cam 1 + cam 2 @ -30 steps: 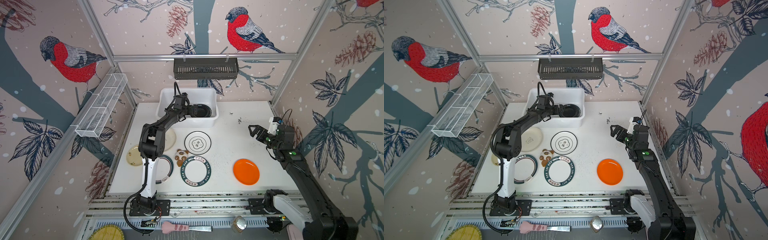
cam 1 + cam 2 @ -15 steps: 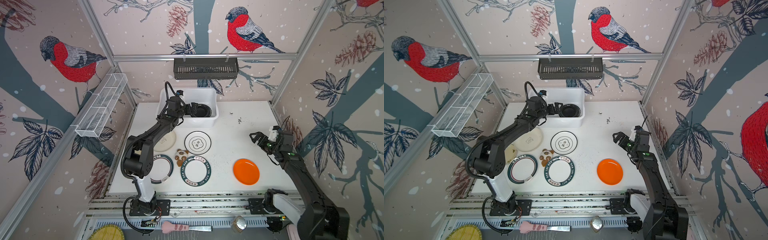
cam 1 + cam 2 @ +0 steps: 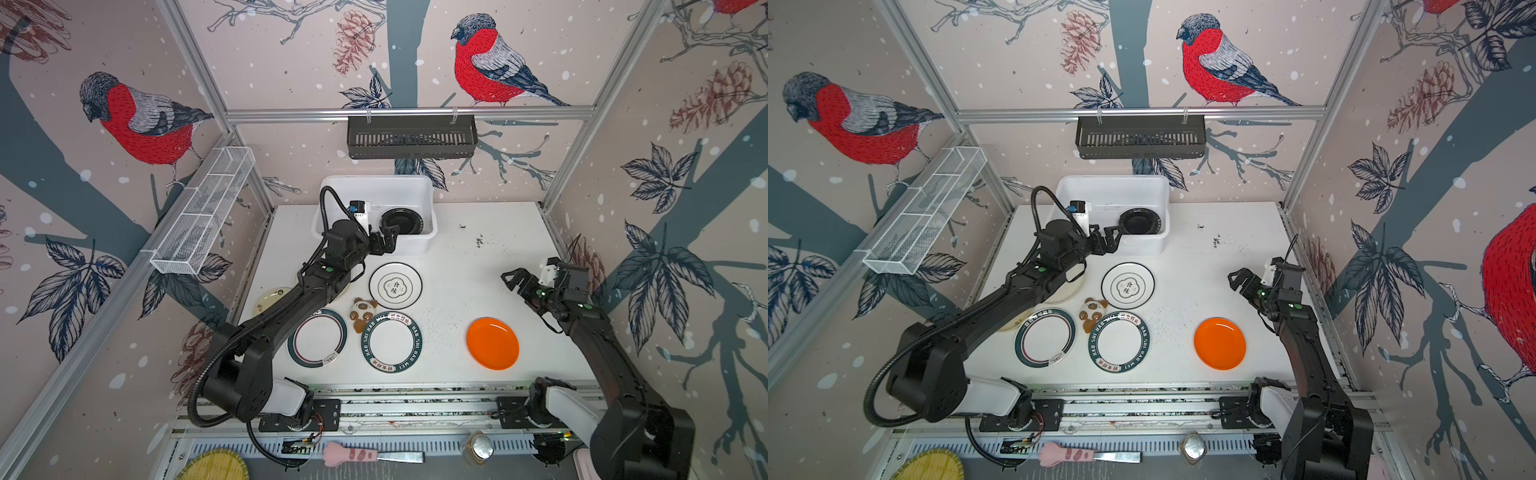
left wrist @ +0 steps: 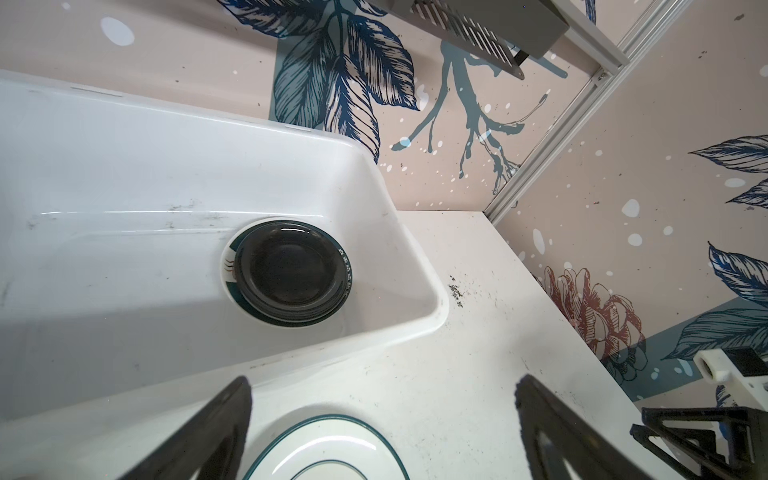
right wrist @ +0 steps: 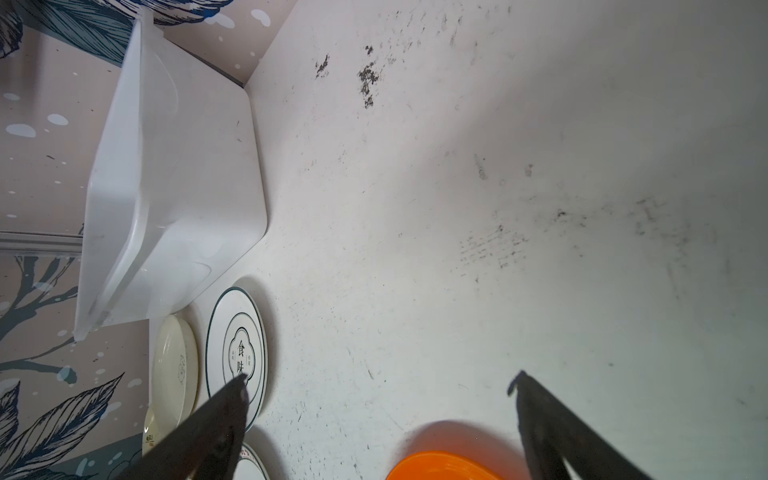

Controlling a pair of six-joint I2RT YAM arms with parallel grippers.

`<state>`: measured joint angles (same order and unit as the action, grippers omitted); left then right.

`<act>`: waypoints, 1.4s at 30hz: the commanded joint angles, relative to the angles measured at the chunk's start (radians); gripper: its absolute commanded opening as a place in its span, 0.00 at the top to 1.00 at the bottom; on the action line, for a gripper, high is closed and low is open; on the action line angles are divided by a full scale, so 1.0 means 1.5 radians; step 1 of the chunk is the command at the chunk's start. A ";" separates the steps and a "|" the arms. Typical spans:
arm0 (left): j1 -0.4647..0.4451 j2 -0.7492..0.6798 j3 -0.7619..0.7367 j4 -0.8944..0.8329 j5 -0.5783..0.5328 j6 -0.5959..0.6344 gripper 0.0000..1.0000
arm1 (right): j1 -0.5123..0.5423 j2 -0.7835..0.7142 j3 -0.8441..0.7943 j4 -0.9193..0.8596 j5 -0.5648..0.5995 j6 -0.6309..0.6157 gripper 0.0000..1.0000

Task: Place the plates into the plastic bin on the countertop
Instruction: 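Raise the left gripper from the bin while the right gripper moves toward the orange plate, then lower the right gripper onto the rim of the orange plate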

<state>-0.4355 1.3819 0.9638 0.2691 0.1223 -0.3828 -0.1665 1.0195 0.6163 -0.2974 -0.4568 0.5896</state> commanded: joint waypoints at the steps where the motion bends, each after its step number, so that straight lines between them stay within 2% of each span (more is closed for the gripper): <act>1: 0.000 -0.037 -0.031 0.007 -0.054 0.017 0.02 | -0.004 -0.017 0.000 -0.042 0.008 -0.028 0.00; 5: 0.000 -0.069 -0.060 -0.029 -0.047 0.021 0.02 | -0.004 -0.038 -0.014 -0.058 0.026 -0.030 0.00; 8: 0.000 -0.084 -0.088 -0.023 -0.020 -0.008 0.02 | -0.004 -0.047 -0.029 -0.068 0.042 -0.030 0.00; 12: 0.000 -0.101 -0.126 0.010 0.016 -0.041 0.02 | 0.000 -0.061 -0.055 -0.080 0.018 -0.027 0.00; 17: 0.000 -0.095 -0.113 -0.002 0.018 -0.039 0.02 | 0.030 -0.100 -0.098 -0.097 0.040 -0.012 0.00; 23: 0.000 -0.075 -0.109 0.035 0.062 -0.064 0.02 | 0.170 -0.103 -0.106 -0.096 0.176 0.062 0.00; 33: 0.000 -0.081 -0.118 0.035 0.061 -0.065 0.02 | 0.260 -0.046 -0.098 -0.124 0.311 0.111 0.00; 42: -0.001 -0.077 -0.118 0.037 0.068 -0.066 0.02 | 0.300 -0.021 -0.084 -0.175 0.413 0.172 0.00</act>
<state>-0.4366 1.2648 0.7883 0.2794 0.2100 -0.4740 0.2726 0.9794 0.4774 -0.5091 0.0669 0.7902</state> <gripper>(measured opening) 0.977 0.996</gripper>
